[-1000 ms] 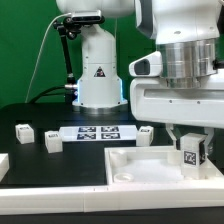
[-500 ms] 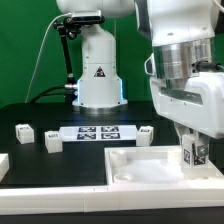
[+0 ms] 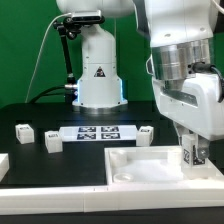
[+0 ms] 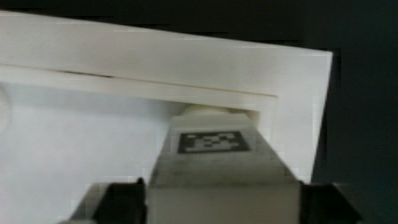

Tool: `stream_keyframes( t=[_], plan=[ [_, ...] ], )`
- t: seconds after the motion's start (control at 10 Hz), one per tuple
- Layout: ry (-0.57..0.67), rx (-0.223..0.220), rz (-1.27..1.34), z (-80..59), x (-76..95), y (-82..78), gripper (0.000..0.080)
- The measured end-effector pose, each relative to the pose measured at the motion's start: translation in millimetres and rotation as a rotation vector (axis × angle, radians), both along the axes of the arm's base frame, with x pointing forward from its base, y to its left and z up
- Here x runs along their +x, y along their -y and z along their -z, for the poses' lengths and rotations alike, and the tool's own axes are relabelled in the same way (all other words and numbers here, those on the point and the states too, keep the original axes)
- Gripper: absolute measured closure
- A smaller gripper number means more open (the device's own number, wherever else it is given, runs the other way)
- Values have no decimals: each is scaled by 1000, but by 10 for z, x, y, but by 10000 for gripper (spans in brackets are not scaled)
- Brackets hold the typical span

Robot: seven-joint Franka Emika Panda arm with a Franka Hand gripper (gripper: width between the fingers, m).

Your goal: Assemble one leg

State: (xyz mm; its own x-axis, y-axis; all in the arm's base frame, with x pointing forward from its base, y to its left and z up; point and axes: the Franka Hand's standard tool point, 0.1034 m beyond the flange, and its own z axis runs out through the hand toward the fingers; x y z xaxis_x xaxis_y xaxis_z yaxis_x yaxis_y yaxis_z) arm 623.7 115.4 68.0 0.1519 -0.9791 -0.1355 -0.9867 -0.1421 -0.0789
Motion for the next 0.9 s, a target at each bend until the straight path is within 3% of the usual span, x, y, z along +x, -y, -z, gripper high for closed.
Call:
stream_keyframes(
  t=[0.1, 0.2, 0.6, 0.9],
  plan=[
    [2, -2, -52, -4, -1, -2, 246],
    [-1, -2, -120, -21, 4, -11, 180],
    [51, -33, -555, -26, 9, -45, 151],
    [74, -105, -895, -32, 22, -98, 150]
  ],
)
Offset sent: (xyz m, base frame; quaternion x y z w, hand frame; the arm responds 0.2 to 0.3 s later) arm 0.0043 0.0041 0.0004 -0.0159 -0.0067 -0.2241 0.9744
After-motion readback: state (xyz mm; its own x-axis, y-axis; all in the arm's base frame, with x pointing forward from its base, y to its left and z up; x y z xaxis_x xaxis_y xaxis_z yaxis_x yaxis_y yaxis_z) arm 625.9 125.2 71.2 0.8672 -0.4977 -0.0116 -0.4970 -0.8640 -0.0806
